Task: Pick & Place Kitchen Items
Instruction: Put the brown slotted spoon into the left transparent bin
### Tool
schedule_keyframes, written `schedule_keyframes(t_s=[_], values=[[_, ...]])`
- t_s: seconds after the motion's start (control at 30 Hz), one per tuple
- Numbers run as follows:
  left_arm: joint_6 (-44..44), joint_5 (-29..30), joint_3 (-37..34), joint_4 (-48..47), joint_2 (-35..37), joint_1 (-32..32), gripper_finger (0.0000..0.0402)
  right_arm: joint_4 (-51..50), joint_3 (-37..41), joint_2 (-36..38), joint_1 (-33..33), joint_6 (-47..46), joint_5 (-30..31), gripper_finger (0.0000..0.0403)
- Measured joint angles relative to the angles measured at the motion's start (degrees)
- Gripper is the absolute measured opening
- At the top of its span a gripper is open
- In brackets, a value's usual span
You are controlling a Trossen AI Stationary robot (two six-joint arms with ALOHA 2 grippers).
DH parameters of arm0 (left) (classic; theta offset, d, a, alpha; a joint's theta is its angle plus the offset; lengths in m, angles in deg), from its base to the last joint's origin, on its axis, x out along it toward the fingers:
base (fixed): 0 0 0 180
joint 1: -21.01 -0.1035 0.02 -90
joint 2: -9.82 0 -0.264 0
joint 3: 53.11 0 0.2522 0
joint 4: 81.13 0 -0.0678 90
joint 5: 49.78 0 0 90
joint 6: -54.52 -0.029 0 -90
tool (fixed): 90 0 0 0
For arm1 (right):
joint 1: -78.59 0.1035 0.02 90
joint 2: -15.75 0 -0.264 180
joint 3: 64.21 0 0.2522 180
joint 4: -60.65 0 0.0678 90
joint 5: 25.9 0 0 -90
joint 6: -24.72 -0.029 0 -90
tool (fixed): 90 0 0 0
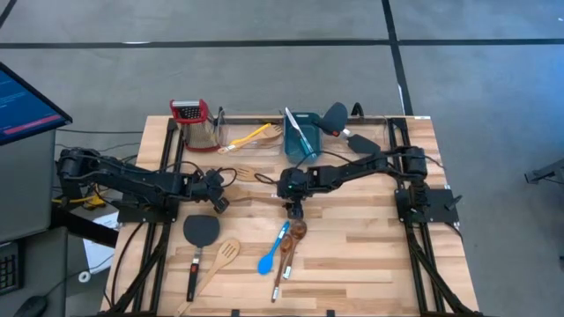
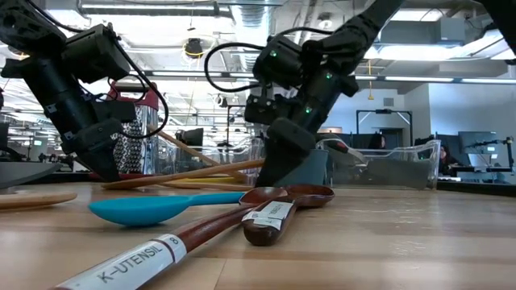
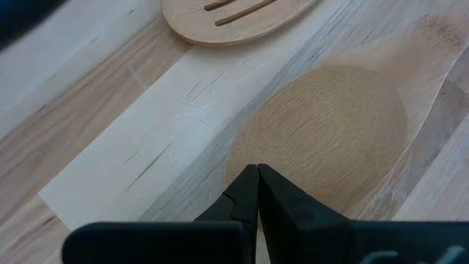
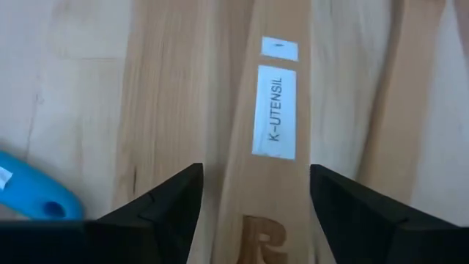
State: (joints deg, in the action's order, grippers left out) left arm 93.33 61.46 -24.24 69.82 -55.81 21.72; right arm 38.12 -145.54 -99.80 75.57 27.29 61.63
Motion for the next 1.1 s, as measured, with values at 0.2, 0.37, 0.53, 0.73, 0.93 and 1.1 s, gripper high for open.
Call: schedule_keyframes(t_s=[0.2, 0.37, 0.53, 0.73, 0.93, 1.1], values=[[0.0, 0.0, 0.0, 0.0, 0.0, 0.0, 0.0002, 2.3, -0.1, 1.5, -0.5, 0.6, -0.1, 0.0227], [0.0, 0.1, 0.0, 0.1, 0.0, 0.0, 0.0002, 1.5, -0.1, 1.8, -0.9, 0.6, -0.1, 0.0215], [0.0, 0.0, 0.0, 0.2, 0.0, 0.0, 0.0002, 1.5, -0.1, 1.8, -0.9, 0.6, -0.1, 0.0182], [0.0, 0.0, 0.0, 0.3, 0.0, 0.0, 0.0002, 1.5, -0.1, 1.8, -0.9, 0.5, 0.0, 0.0105], [0.0, 0.0, 0.0, 0.3, 0.0, 0.0, 0.0002, 1.3, -0.1, 1.9, -0.9, 0.1, 0.6, 0.0088], [0.0, 0.8, -0.1, 1.1, 0.0, 0.0, 0.0002, 1.2, -0.1, 1.9, -0.9, 0.2, 0.4, 0.0088]])
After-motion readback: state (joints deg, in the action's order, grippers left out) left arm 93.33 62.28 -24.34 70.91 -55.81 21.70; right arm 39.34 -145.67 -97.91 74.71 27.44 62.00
